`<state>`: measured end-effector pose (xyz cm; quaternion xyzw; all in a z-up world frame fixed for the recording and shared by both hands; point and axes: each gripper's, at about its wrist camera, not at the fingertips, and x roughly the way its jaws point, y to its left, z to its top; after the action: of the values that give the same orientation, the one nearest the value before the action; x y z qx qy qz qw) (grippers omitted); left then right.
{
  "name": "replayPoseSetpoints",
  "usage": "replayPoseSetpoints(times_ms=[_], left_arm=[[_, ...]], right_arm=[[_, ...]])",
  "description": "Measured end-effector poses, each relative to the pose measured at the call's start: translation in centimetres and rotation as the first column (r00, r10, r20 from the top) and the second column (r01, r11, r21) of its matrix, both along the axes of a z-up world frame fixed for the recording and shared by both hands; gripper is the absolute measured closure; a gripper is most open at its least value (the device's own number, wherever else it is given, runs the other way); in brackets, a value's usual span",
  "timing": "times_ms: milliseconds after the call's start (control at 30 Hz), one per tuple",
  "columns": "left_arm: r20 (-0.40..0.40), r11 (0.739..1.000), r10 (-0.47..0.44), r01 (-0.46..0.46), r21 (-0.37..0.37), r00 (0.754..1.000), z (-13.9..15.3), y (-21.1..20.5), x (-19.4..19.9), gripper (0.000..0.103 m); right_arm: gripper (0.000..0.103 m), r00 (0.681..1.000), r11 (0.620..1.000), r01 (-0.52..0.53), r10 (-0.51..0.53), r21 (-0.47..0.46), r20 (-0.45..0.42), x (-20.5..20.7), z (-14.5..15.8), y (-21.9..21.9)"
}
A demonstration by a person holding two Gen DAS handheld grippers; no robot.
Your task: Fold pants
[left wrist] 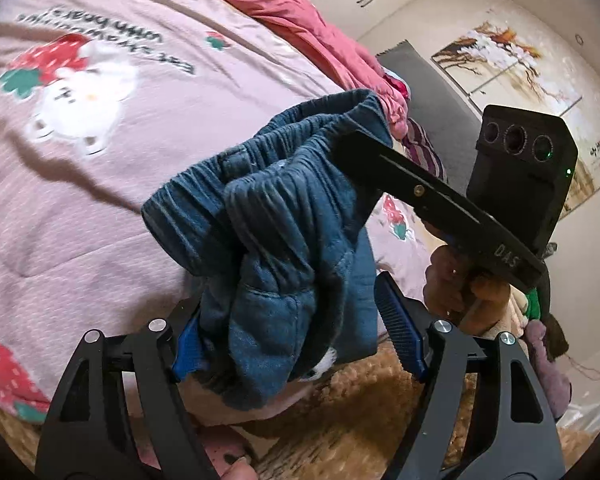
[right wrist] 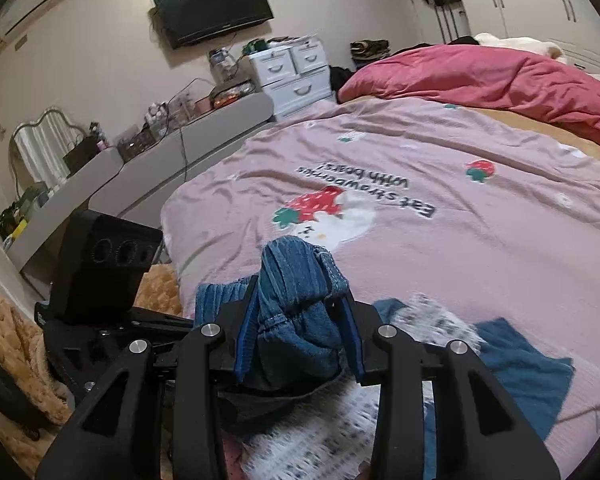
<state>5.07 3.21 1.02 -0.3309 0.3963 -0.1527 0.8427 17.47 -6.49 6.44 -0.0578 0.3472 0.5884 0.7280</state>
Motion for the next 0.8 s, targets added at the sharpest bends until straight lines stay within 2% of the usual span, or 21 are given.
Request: replayPoseSetpoints(times_ms=[200,300,333,467,533,600,667,700,767,800], left_arm=[[0.023,0.997,-0.072,0.072,0.017,0.997,0.7,-3.2,1.6,0.035],[0.019,0.99,-0.134,0.133,0.037,0.991,0.2,-5.5,2.3,0.035],[0.015,0.988,-0.149,0.148,0.045,0.989,0.0,-6.1,2.3,0.035],[-0.015,0.977,-0.202,0.203,0.067,0.979,-1.6,-7.1,1.4,0.035],[-0.032,0.975,-0.202,0.204,0.087,0.979,-2.0,-7.3,1.2,0.035],[-0.033,0.972,-0.199,0.201,0.125,0.98,-2.1,-7.6,1.0,0.035],[-0.037,0.968,-0.199,0.202,0.147,0.979,-2.2,-7.9,1.3,0.035],[-0.038,0.965,-0.2,0.204,0.163,0.979,-2.2,-8.0,1.2,0.035],[-0.038,0.961,-0.205,0.209,0.181,0.978,-2.2,-8.1,1.2,0.035],[-0.04,0.96,-0.207,0.211,0.185,0.978,-2.1,-8.6,1.3,0.035]], right_arm=[[0.066,0.997,0.997,0.072,-0.072,0.025,0.0,1.2,-0.1,-4.0],[0.053,0.988,0.988,0.151,-0.151,0.035,-0.017,2.2,-0.5,-7.0],[0.052,0.985,0.984,0.172,-0.171,0.036,-0.031,2.5,-0.6,-7.8],[0.052,0.966,0.967,0.256,-0.256,-0.011,-0.025,2.8,-1.2,-10.8],[0.052,0.968,0.968,0.249,-0.25,-0.026,-0.03,2.3,-1.6,-11.1],[0.052,0.97,0.968,0.241,-0.243,-0.068,-0.025,1.8,-2.3,-10.8],[0.052,0.971,0.958,0.238,-0.24,-0.16,0.004,1.3,-3.5,-9.7],[0.053,0.968,0.947,0.249,-0.248,-0.205,0.03,1.2,-4.1,-9.3],[0.053,0.956,0.896,0.293,-0.271,-0.334,0.114,1.1,-5.9,-8.6],[0.053,0.957,0.894,0.291,-0.269,-0.341,0.112,1.1,-6.4,-8.7]])
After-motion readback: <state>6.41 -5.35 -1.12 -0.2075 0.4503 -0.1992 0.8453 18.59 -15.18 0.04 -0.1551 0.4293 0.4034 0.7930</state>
